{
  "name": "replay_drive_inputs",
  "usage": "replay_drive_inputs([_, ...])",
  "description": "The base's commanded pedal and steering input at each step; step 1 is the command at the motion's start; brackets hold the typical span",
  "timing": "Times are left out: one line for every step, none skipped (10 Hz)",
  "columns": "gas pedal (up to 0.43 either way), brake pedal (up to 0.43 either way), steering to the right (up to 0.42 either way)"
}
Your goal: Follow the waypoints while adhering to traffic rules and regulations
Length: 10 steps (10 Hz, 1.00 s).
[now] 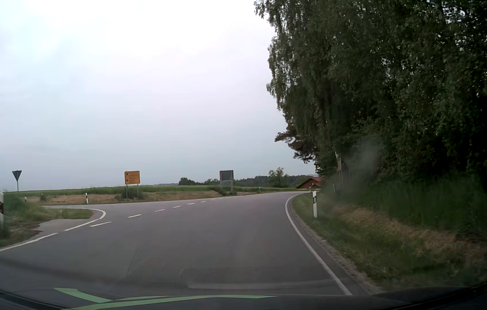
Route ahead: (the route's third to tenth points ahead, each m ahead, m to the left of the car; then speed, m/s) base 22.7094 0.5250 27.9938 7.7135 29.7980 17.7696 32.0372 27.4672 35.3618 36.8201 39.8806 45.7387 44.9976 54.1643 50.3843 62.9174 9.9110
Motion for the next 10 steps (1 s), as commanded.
replay_drive_inputs([0.000, 0.244, 0.019])
replay_drive_inputs([0.000, 0.244, 0.018])
replay_drive_inputs([0.000, 0.250, 0.014])
replay_drive_inputs([0.000, 0.250, 0.005])
replay_drive_inputs([0.000, 0.250, 0.002])
replay_drive_inputs([0.000, 0.250, -0.003])
replay_drive_inputs([0.000, 0.250, -0.013])
replay_drive_inputs([0.000, 0.244, -0.027])
replay_drive_inputs([0.000, 0.238, -0.051])
replay_drive_inputs([0.000, 0.232, -0.074])
